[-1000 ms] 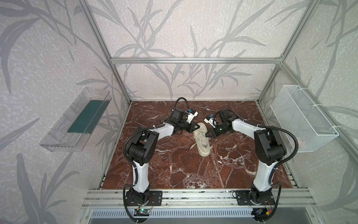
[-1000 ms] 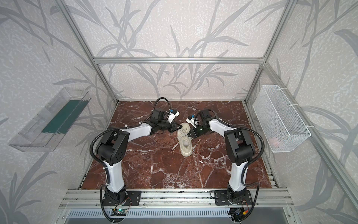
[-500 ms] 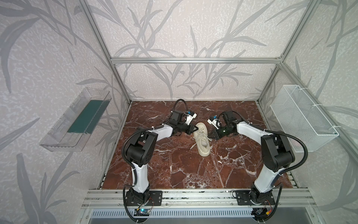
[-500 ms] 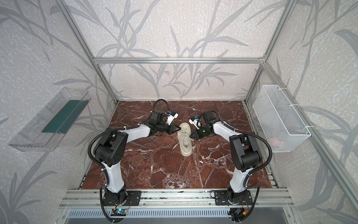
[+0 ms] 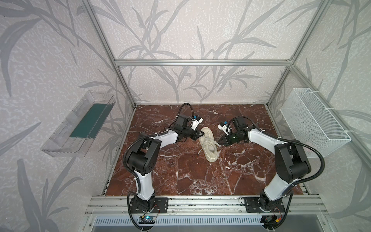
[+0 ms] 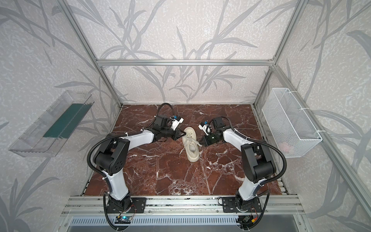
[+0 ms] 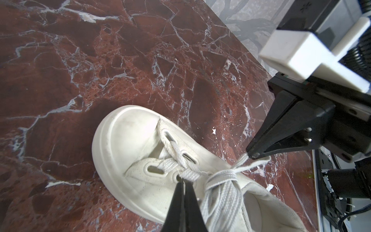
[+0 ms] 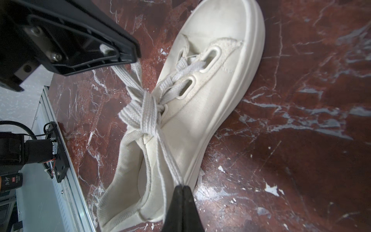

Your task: Tie the shoes

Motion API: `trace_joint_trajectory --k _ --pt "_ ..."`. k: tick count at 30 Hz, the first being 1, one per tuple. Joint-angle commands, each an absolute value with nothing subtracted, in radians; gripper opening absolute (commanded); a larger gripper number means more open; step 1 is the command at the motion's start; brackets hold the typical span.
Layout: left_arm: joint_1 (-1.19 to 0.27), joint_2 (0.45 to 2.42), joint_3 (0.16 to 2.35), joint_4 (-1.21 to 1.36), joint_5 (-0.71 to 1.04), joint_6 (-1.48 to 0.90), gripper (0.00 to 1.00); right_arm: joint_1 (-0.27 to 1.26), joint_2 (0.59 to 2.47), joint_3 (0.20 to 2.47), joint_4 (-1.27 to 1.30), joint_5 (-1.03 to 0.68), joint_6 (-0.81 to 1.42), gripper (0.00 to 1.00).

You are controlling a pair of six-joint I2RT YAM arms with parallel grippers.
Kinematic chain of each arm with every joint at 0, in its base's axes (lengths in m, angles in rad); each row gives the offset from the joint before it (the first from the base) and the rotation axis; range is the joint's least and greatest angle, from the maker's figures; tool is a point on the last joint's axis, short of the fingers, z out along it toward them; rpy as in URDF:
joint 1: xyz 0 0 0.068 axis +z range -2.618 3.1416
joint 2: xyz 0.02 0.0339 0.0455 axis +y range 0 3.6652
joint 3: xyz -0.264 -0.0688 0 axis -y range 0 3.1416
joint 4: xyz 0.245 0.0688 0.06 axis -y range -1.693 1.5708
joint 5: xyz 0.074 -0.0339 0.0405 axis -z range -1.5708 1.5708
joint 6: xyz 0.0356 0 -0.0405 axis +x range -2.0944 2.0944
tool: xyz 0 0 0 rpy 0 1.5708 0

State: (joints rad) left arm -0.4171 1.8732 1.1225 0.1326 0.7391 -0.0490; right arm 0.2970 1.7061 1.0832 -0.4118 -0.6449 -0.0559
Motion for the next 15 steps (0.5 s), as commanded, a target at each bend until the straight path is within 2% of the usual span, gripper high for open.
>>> trace_joint_trajectory --k 1,9,14,15 --pt "-0.408 1.828 1.114 0.123 0.721 -0.026 0.0 0.288 1.672 1.067 -0.415 -0.606 -0.026 0.0" --pt "-0.409 1.85 1.123 0.142 0.759 -0.043 0.0 0.295 1.722 1.099 -0.412 -0.76 -0.051 0.0" --pt "-0.41 1.857 1.126 0.172 0.763 -0.065 0.0 0.329 1.799 1.138 -0.438 -0.765 -0.067 0.0" --pt "-0.412 1.858 1.126 0.175 0.764 -0.069 0.0 0.33 1.817 1.144 -0.44 -0.767 -0.066 0.03"
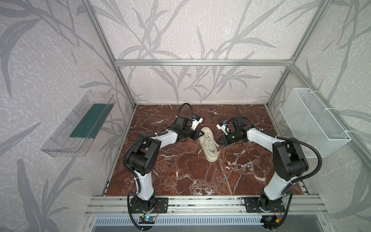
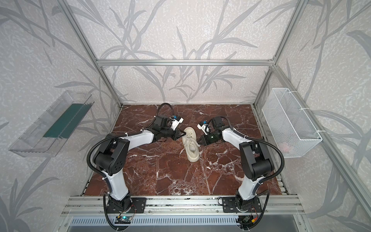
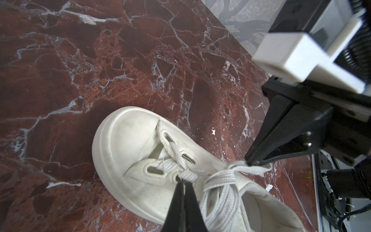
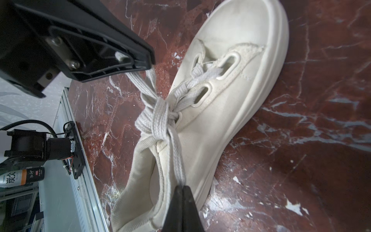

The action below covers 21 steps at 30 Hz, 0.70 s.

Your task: Tie the shoes

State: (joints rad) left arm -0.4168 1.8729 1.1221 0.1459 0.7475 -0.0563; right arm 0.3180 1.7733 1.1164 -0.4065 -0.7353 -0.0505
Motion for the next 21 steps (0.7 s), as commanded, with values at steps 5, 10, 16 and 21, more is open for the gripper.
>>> trace_joint_trajectory --k 5,10,16,21 --pt "-0.413 1.857 1.12 0.177 0.768 -0.071 0.0 0.337 1.845 1.161 -0.428 -0.764 -0.068 0.21" --pt "-0.415 1.859 1.118 0.179 0.766 -0.073 0.0 0.339 1.864 1.19 -0.43 -0.795 -0.075 0.25" --pt "-0.415 1.867 1.124 0.192 0.767 -0.084 0.0 0.341 1.885 1.215 -0.411 -0.869 -0.06 0.26" --pt "-0.416 1.875 1.135 0.195 0.771 -0.09 0.0 0.351 1.904 1.229 -0.407 -0.874 -0.055 0.26"
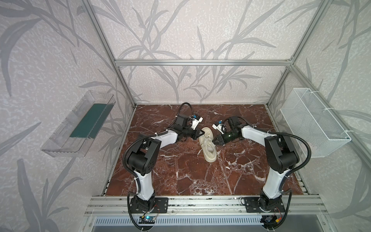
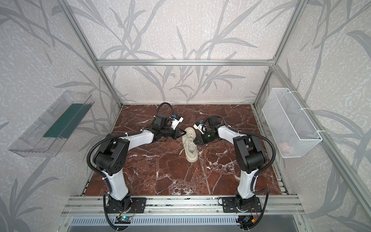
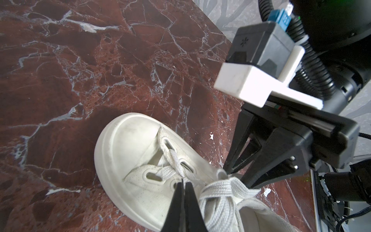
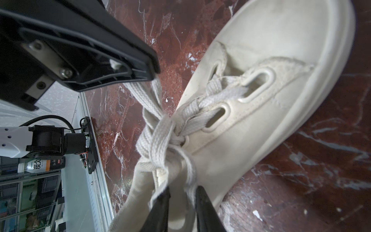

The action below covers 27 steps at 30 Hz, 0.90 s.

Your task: Tie the shoes

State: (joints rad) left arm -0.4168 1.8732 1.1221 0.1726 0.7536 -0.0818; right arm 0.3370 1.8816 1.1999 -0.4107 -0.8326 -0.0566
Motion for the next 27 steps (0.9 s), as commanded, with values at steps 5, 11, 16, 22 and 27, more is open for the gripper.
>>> trace_joint_trajectory --k 5,11,16,22,27 --pt "-0.42 1.875 1.137 0.193 0.772 -0.091 0.0 0.354 1.921 1.237 -0.383 -0.871 -0.039 0.31" --pt "-0.421 1.865 1.134 0.184 0.77 -0.087 0.0 0.355 1.933 1.256 -0.38 -0.84 -0.034 0.3" --pt "-0.421 1.858 1.129 0.181 0.766 -0.087 0.0 0.356 1.917 1.25 -0.391 -0.789 -0.034 0.01" --pt "-0.422 1.853 1.129 0.165 0.762 -0.072 0.0 0.354 1.861 1.232 -0.424 -0.705 -0.045 0.0" --pt "-0.419 1.839 1.129 0.147 0.75 -0.056 0.0 0.354 1.805 1.192 -0.429 -0.621 -0.024 0.0"
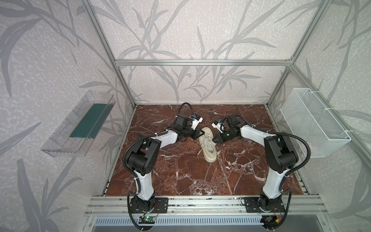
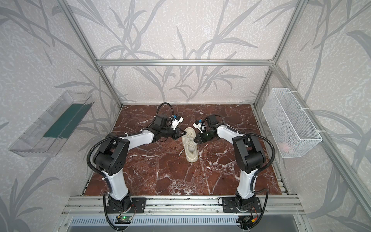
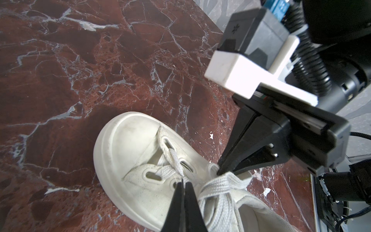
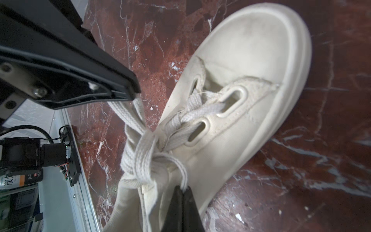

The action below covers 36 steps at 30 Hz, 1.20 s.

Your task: Tie the shoes

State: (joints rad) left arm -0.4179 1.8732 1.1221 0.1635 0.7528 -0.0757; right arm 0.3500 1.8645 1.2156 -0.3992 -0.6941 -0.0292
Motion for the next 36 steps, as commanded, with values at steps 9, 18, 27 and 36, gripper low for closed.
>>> trace_joint_trajectory --k 9,18,27,36 --pt "-0.416 1.802 1.106 0.149 0.732 -0.055 0.0 0.375 1.76 1.147 -0.414 -0.457 0.122 0.0" --pt "-0.417 1.754 1.053 0.162 0.713 -0.062 0.0 0.419 1.746 1.154 -0.448 -0.226 0.363 0.0" --pt "-0.416 1.74 1.02 0.19 0.709 -0.078 0.0 0.442 1.753 1.166 -0.497 -0.127 0.512 0.0" --pt "-0.416 1.724 0.998 0.202 0.687 -0.079 0.0 0.446 1.756 1.178 -0.572 -0.02 0.597 0.0"
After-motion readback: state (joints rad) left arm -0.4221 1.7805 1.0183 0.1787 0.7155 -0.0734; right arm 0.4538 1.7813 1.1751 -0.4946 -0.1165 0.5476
